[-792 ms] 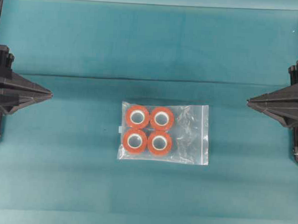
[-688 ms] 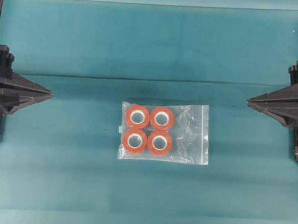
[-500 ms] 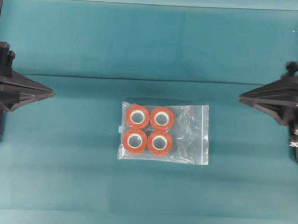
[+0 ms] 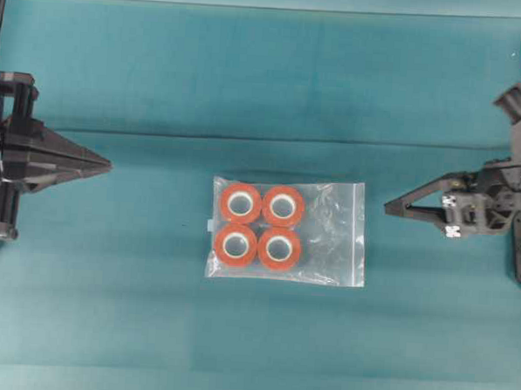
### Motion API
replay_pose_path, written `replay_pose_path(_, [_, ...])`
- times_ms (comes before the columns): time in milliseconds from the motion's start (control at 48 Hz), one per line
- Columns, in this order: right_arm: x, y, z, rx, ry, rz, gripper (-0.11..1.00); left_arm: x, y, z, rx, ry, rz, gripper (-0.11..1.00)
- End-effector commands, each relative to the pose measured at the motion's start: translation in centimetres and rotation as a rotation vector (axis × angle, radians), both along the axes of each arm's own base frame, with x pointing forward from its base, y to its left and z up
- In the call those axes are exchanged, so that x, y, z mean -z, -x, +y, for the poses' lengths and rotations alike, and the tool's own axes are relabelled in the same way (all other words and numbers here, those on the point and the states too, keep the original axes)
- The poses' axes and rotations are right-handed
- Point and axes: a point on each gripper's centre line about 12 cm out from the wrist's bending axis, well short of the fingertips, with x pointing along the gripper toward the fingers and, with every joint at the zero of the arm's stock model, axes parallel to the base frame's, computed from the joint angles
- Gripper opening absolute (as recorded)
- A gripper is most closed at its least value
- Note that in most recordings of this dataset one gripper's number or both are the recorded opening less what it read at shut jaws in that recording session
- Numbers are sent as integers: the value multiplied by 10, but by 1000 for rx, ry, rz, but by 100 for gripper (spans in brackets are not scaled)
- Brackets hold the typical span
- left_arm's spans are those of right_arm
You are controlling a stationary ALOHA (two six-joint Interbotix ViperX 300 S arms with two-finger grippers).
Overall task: Hand over the clear zip bag and make it stand upright.
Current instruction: 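Move the open right gripper to the right edge of the clear bag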
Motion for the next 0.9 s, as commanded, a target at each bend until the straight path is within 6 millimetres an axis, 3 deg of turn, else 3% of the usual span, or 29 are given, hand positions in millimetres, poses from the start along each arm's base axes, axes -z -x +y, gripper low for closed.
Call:
replay_pose_path(0, [4,2,-5,56,-45,-1,0,-8,-2,2,-7,-3,-6,-1])
replay_pose_path(146, [18,9,-4,104,-131,33,1,-5,-4,5,-21,-3,17,-1])
replay_pose_path(208, [20,10,-4,119,-153,37,7,-4,-5,5,-23,-1,20,-1])
replay_pose_path(292, [22,10,-5,137,-176,40,25,-3,-5,5,-23,-1,29,-1])
replay_pose_path(438, [34,8,-4,139,-183,94,69,-2,-7,5,-23,3,38,-1])
replay_pose_path(542, [42,5,-2,137,-180,129,90,-1,-8,6,-25,7,43,-1])
replay_pose_path(875, [68,-8,5,195,-156,147,92,0,-8,6,-27,19,47,-1])
